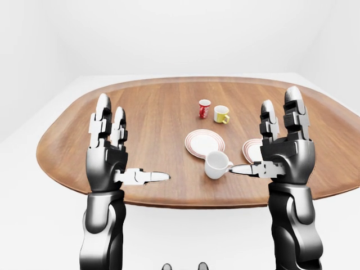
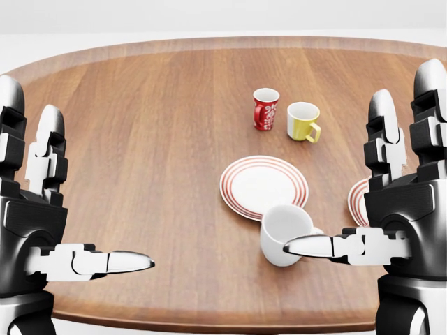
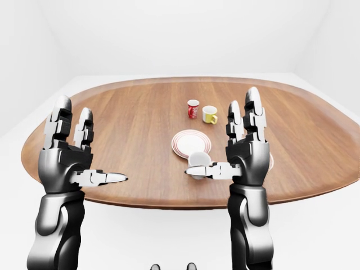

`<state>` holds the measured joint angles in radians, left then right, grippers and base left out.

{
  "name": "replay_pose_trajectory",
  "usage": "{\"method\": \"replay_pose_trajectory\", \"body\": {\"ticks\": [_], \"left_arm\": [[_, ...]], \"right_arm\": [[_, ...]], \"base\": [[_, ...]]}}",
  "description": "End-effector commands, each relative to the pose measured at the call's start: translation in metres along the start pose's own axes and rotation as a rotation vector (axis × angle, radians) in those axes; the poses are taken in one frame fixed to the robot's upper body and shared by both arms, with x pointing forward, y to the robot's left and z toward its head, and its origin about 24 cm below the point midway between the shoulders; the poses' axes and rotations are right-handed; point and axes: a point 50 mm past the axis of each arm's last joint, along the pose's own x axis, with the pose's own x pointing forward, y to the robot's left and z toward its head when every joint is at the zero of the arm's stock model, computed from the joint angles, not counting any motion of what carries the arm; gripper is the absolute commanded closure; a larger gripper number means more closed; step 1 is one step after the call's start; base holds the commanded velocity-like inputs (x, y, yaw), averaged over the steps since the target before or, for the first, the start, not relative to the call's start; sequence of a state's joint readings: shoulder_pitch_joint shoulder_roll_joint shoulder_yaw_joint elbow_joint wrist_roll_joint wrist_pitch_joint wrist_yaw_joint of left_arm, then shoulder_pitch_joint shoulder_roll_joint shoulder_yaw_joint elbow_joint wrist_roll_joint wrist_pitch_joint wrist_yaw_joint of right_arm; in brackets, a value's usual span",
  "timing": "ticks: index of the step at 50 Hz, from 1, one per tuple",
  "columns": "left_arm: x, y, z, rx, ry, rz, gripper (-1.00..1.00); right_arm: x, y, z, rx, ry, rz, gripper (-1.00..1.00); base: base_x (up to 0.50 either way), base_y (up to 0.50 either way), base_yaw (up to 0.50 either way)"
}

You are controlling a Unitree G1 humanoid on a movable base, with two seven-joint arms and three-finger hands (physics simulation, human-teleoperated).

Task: Put the white mug on the left plate.

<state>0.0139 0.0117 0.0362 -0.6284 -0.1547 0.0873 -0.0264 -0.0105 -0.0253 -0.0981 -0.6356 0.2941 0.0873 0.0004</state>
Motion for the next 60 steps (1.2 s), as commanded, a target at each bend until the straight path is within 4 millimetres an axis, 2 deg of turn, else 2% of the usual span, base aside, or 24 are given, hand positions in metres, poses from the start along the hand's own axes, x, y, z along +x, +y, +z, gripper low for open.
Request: {"method": "replay_pose_trajectory", "body": {"ticks": [1, 37, 47, 60], "left_arm": [[0.0, 0.0, 0.001, -0.003, -0.005, -0.003, -1.0], [-0.001, -0.001, 0.004, -0.008, -0.017, -0.014, -1.0], [0.0, -0.001, 0.003, -0.009, -0.014, -0.011, -1.0], [0.0, -0.001, 0.004, -0.01, -0.018, -0.012, -1.0]], "right_arm": [[0.0, 0.001, 0.001, 0.005, -0.003, 0.005, -1.0], [0.0, 0.001, 0.005, 0.015, -0.02, 0.013, -1.0], [0.001, 0.001, -0.001, -0.017, 0.001, -0.005, -1.0], [-0.006, 0.011, -0.01, -0.002, 0.048, -0.022, -1.0]], "base": [[0.5, 0.0, 0.0], [0.5, 0.0, 0.0], [0.49, -0.03, 0.0], [0.05, 0.0, 0.0]]}}
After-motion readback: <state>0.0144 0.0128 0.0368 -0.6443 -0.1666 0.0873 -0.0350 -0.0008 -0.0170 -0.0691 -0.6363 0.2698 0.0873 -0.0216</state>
